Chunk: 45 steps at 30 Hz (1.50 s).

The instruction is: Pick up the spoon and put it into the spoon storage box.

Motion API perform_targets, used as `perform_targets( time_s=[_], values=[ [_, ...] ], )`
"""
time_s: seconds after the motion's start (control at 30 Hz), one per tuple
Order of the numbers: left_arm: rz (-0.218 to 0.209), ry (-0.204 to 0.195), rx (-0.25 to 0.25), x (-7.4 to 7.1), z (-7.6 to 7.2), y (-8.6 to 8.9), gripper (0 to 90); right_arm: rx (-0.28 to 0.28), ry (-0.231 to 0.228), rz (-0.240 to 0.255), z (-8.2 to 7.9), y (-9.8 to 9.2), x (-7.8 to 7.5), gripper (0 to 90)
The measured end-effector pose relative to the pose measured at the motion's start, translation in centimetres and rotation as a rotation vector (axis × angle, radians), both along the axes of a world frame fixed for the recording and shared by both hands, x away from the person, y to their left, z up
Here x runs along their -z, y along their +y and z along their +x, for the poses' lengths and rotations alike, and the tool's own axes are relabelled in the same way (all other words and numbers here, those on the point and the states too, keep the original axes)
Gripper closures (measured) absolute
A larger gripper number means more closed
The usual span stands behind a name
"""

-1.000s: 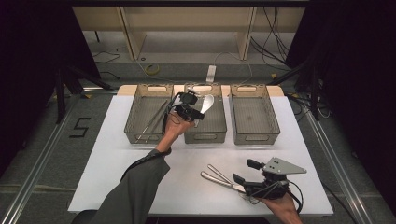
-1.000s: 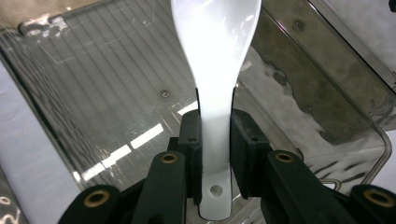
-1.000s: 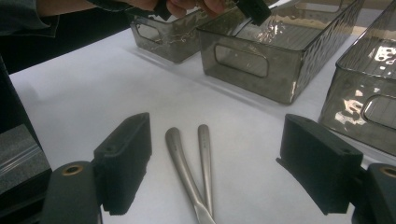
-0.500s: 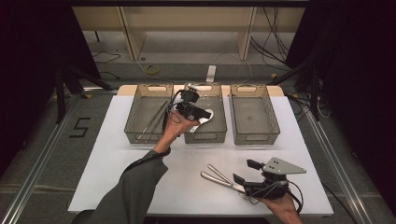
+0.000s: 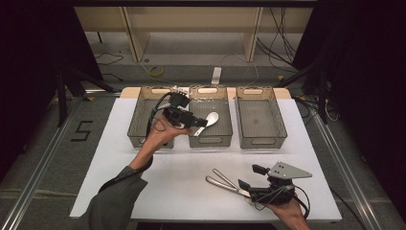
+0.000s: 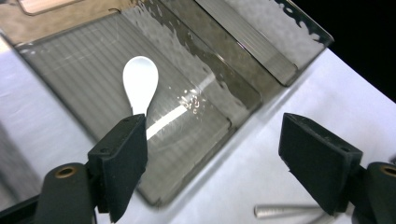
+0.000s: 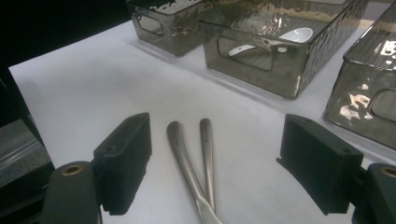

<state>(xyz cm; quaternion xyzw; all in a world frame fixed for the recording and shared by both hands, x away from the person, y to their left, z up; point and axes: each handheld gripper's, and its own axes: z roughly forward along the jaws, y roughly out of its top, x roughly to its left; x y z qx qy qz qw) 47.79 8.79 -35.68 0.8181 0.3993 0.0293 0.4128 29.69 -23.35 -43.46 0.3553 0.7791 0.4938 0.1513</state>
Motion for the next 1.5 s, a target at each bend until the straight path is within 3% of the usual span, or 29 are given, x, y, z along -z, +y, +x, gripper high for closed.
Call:
perform_targets(
  time_s=[0.13,0.2,0.3,0.33,0.5,0.63,0.73,0.93,1.2,1.5],
  values=[
    [-0.021,-0.023,-0.005,0.3,-1.5,1.4,22.3,-0.008,-0.003,-0.024,0.0,0.2,0.0,25.4],
    [-0.057,-0.058,-0.020,0.5,-2.9,2.9,22.2,-0.016,0.009,-0.035,0.1,0.4,0.0,25.1],
    [-0.035,-0.084,-0.023,0.6,-3.7,3.7,21.1,-0.034,0.025,-0.054,0.2,0.6,0.0,25.1],
    [-0.058,-0.093,-0.031,0.8,-4.1,4.1,21.2,-0.037,0.033,-0.063,0.3,0.7,0.0,25.0],
    [-0.104,-0.106,-0.032,2.2,-6.2,5.4,18.8,-0.083,0.070,-0.129,0.6,1.1,0.0,25.0],
    [-0.082,-0.142,-0.042,3.7,-8.1,6.5,18.5,-0.117,0.085,-0.185,0.9,1.8,0.1,25.1],
    [-0.109,-0.143,-0.047,4.6,-9.1,7.4,18.4,-0.141,0.104,-0.227,1.2,2.3,0.2,25.3],
    [-0.134,-0.195,-0.056,4.9,-11.0,8.3,18.3,-0.182,0.132,-0.296,1.8,3.2,0.4,26.5],
    [-0.114,-0.225,-0.036,5.1,-12.2,8.3,17.3,-0.217,0.151,-0.377,2.4,4.2,1.1,26.5],
    [-0.090,-0.249,-0.042,5.3,-12.7,8.5,16.6,-0.217,0.149,-0.430,2.6,4.2,1.0,26.4]
  ],
)
